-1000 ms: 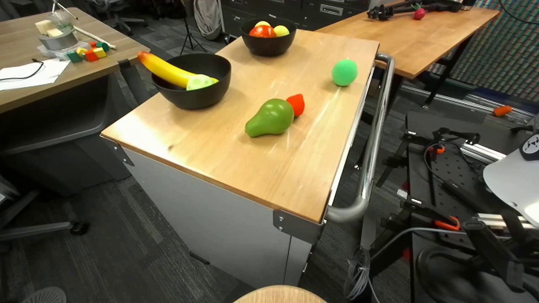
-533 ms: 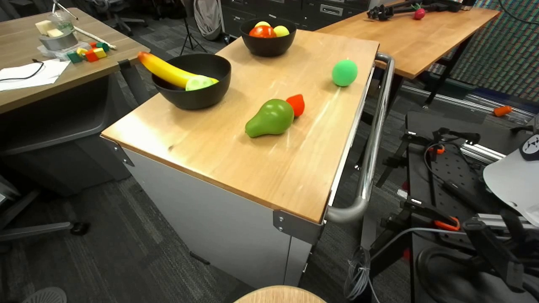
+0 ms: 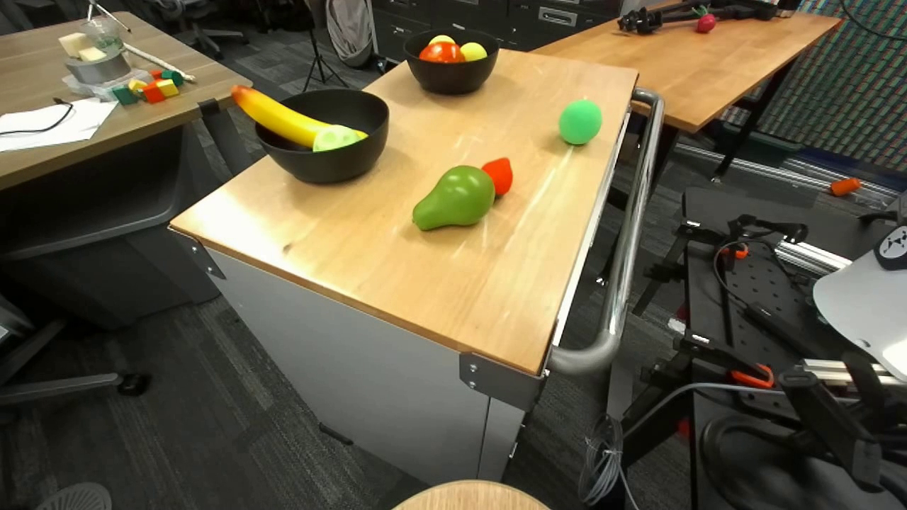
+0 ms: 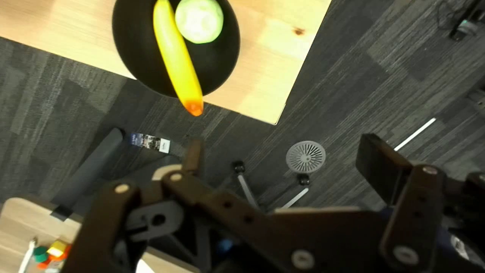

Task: Pick up the fruit toys from the top of the cabinet and put them in the two black bowls.

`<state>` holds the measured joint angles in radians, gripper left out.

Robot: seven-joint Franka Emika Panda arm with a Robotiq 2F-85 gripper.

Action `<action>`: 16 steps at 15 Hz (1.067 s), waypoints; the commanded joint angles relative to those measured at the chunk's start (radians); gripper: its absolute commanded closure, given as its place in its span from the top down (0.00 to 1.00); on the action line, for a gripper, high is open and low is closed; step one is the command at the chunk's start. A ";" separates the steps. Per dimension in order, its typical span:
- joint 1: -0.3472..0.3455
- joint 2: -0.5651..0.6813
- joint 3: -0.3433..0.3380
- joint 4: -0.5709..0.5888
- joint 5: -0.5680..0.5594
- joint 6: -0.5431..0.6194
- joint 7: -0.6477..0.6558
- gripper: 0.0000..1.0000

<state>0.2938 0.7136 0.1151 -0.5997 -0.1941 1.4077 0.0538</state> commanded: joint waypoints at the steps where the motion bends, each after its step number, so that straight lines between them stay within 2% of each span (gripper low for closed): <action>1: 0.016 -0.122 -0.041 -0.101 -0.063 0.042 0.123 1.00; 4: 0.004 -0.202 -0.040 -0.181 -0.052 0.008 0.220 1.00; 8: -0.024 -0.317 -0.013 -0.375 0.031 -0.012 0.279 1.00; 9: -0.003 -0.216 -0.031 -0.218 -0.008 -0.026 0.242 1.00; 12: -0.007 -0.265 -0.030 -0.310 0.012 -0.026 0.255 1.00; 15: -0.008 -0.278 -0.030 -0.332 0.014 -0.026 0.258 1.00; 16: 0.000 -0.289 -0.033 -0.354 -0.006 0.009 0.266 1.00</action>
<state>0.2860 0.4369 0.0853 -0.9324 -0.1802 1.3821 0.3120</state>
